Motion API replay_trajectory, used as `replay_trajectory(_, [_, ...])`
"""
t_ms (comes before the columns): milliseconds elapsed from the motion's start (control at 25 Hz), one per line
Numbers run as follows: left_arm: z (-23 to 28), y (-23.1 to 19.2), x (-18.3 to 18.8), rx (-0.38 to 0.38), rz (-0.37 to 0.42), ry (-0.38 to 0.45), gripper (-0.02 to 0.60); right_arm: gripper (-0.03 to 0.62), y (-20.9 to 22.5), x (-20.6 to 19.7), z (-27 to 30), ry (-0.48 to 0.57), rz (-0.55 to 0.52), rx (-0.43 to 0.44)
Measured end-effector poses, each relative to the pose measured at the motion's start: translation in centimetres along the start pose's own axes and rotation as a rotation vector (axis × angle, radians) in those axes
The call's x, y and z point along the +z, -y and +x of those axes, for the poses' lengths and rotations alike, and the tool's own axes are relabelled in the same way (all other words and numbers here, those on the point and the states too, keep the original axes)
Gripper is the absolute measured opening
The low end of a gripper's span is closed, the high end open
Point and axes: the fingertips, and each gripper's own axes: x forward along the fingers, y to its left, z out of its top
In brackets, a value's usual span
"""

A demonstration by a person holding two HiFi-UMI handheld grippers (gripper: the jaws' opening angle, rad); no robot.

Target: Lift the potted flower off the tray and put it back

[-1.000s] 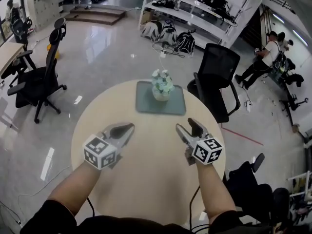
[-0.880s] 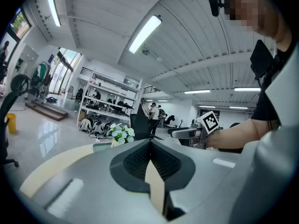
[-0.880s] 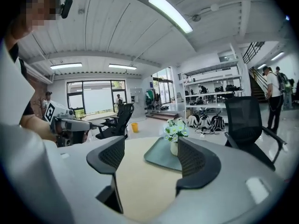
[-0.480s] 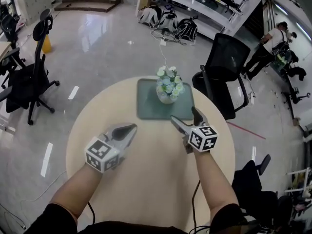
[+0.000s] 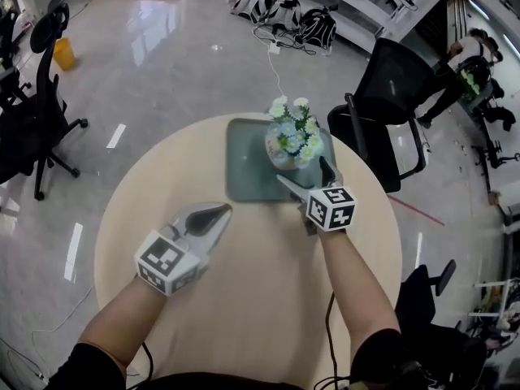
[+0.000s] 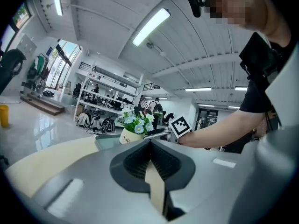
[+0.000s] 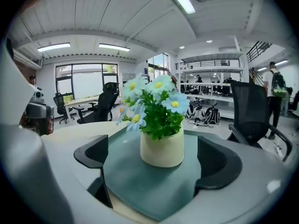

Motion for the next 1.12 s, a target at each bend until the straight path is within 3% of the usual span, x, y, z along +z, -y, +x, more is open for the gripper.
replay_trajectory(360, [1.7, -1.3, -1.4, -0.032, -0.035, 0.024, -0.002, 0.601, 1.8, -0.4, 5.8, -0.025, 0.014, 0.017])
replay_trajectory(880, [2.1, -2.6, -1.4, -0.052, -0.108, 0.036, -0.002, 0.601, 2.2, 0.3, 9.3, -0.033, -0.004, 0.031])
replay_trajectory(1120, [2.2, -2.7, -1.6, -0.044, -0.105, 0.038, -0.002, 0.560, 2.6, -0.2, 10.5, -0.087, -0.027, -0.008])
